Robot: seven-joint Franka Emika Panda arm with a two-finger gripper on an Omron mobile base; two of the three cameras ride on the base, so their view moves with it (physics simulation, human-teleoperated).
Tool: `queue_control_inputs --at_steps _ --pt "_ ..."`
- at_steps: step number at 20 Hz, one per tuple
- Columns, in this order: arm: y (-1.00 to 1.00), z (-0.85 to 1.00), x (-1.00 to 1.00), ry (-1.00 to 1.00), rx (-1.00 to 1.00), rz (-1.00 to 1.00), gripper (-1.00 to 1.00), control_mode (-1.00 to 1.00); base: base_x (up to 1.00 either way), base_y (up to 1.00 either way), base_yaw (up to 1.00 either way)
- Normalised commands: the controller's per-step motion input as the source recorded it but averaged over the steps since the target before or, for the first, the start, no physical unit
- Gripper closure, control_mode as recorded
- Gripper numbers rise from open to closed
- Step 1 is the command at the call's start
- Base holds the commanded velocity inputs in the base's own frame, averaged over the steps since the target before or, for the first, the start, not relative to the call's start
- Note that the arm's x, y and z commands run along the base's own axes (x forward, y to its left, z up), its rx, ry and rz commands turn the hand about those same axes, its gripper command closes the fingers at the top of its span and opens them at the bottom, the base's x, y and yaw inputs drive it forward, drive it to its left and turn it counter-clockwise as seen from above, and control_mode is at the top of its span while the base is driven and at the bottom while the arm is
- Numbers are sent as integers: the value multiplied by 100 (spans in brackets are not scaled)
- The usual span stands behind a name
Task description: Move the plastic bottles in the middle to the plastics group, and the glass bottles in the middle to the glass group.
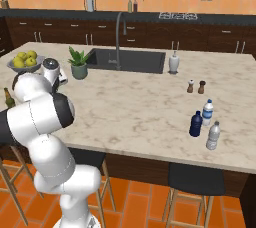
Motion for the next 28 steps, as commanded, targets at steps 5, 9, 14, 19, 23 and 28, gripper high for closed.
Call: queue_control_inputs --at_steps 5,9,14,19,23,28 --pt "84 0 -32 0 -1 28 100 -100 0 0 0" --pt "79 0 -23 0 0 27 100 -100 0 0 0" --pt "54 -3 -8 0 0 21 100 -100 0 0 0" --pt "8 -6 0 -5 0 9 100 -100 0 0 0" --pt "33 0 20 3 -7 9 100 -100 0 0 0" --pt "49 0 40 10 -11 12 100 -100 0 0 0"
